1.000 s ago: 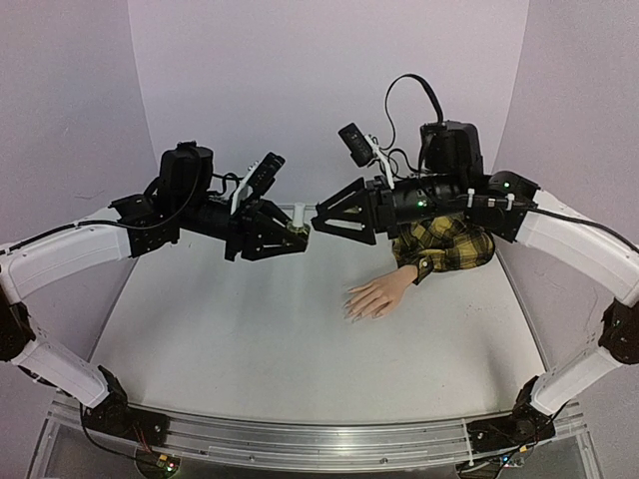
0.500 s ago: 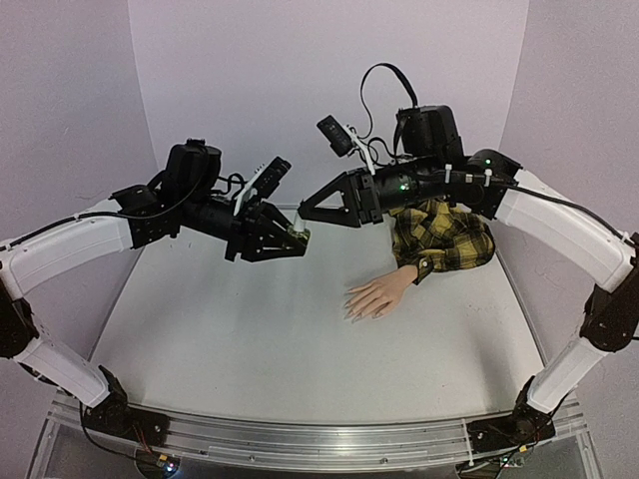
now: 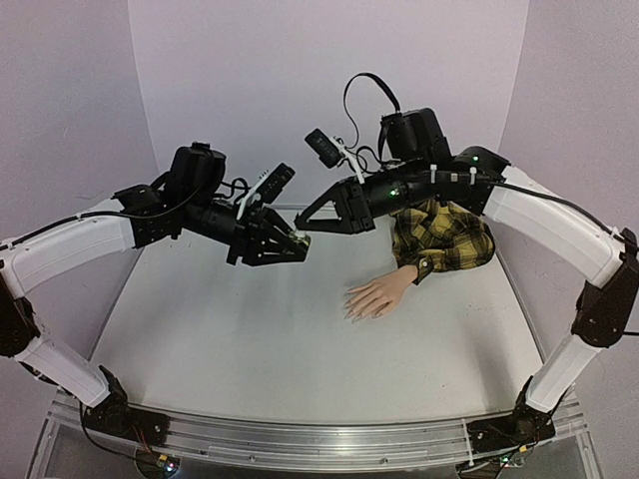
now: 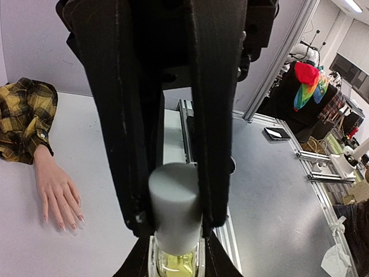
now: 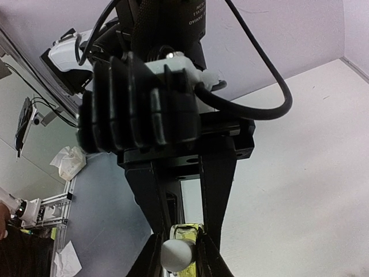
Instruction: Paint the nails
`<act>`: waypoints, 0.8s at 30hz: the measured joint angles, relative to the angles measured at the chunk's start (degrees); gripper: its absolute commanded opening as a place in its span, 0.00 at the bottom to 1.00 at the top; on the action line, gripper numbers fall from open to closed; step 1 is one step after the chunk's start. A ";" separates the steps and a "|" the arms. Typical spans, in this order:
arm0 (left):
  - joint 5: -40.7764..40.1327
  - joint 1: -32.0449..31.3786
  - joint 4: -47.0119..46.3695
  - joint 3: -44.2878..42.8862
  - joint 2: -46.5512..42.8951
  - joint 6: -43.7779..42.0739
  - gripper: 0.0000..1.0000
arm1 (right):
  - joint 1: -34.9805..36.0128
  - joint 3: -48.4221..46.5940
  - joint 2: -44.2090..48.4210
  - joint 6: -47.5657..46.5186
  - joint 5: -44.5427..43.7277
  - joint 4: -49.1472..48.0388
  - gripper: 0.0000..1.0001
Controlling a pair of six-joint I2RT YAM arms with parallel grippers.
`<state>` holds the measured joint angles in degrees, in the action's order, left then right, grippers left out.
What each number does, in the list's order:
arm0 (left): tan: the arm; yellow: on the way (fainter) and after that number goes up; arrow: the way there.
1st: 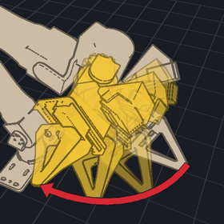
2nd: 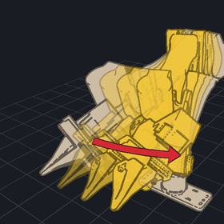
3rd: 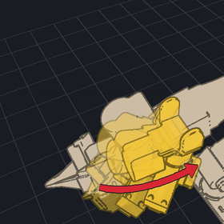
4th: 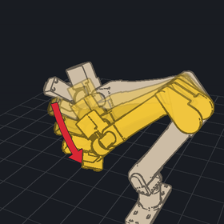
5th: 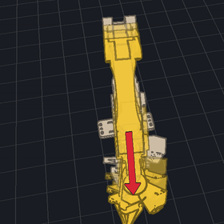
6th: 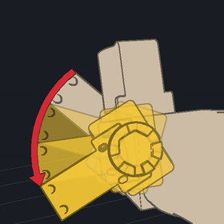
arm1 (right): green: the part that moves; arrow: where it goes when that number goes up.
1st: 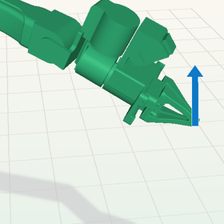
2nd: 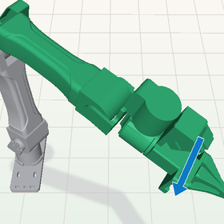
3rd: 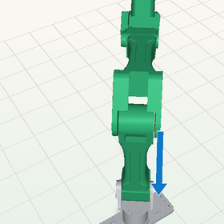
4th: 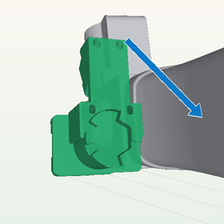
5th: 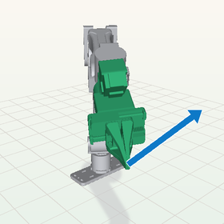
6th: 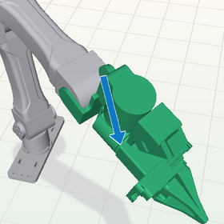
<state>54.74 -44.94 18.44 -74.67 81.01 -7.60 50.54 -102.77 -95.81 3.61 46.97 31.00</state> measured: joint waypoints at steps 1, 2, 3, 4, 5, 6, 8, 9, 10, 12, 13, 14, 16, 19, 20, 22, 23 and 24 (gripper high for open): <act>0.08 -0.01 0.56 -0.06 0.00 0.73 0.01 | 0.02 -0.02 0.00 -0.81 -0.48 0.09 0.00; 0.13 0.01 1.15 -0.12 0.02 1.52 0.10 | 0.05 -0.03 0.00 -1.73 -0.94 0.18 0.00; 0.06 0.07 1.50 -0.21 0.02 1.80 0.23 | 0.14 -0.03 -0.02 -2.36 -1.42 0.24 0.00; -0.06 0.08 1.69 -0.27 0.02 1.88 0.37 | 0.24 -0.03 -0.02 -2.64 -1.75 0.28 0.00; -0.18 0.08 1.86 -0.32 0.02 1.94 0.45 | 0.34 -0.03 -0.02 -2.88 -2.07 0.31 0.00; -0.49 0.08 1.92 -0.33 0.02 1.57 0.67 | 0.46 -0.03 0.00 -2.80 -2.96 0.33 0.00; -2.28 0.04 2.03 -0.34 -0.01 1.25 0.88 | 0.61 0.51 0.17 -2.30 -5.17 0.25 0.00; -3.24 0.01 2.11 -0.32 -0.11 1.02 0.93 | 0.64 1.35 0.51 -2.14 -6.92 0.06 0.00; -4.21 -0.01 2.19 -0.30 -0.31 0.85 0.95 | 0.68 2.63 1.04 -1.94 -8.91 -0.15 0.00; -6.41 0.15 2.17 0.22 -1.55 0.51 0.98 | 0.77 6.02 2.66 -1.47 -12.31 -0.91 0.00; -7.38 0.37 2.35 0.84 -2.67 0.49 0.98 | 0.84 8.21 3.74 -1.20 -14.32 -1.36 0.00; -8.44 0.73 2.69 1.44 -4.06 0.27 0.98 | 1.03 10.01 4.64 -1.07 -16.20 -1.58 0.00; -10.42 1.77 3.50 2.36 -6.84 0.02 0.98 | 1.60 13.68 6.45 -1.19 -20.69 -2.39 0.00; -14.82 4.04 4.58 3.58 -11.25 -0.13 0.97 | 4.01 18.66 8.32 -2.35 -27.47 -4.80 0.00; -17.20 4.67 4.53 4.25 -12.88 -0.12 0.97 | 5.35 20.69 8.91 -2.78 -29.47 -6.25 0.00; -24.11 5.57 3.66 6.15 -16.68 0.09 0.98 | 8.90 25.19 9.63 -3.64 -32.63 -9.21 0.00; -27.93 5.73 2.69 7.32 -18.43 0.24 0.98 | 10.70 27.25 9.71 -4.03 -33.99 -10.94 0.00; -31.73 5.74 1.56 8.64 -20.10 0.39 0.98 | 12.41 29.44 9.73 -4.42 -35.44 -12.86 0.00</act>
<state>23.01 -39.20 20.00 -66.04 60.92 -7.21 62.95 -73.33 -86.08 -0.81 11.53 18.13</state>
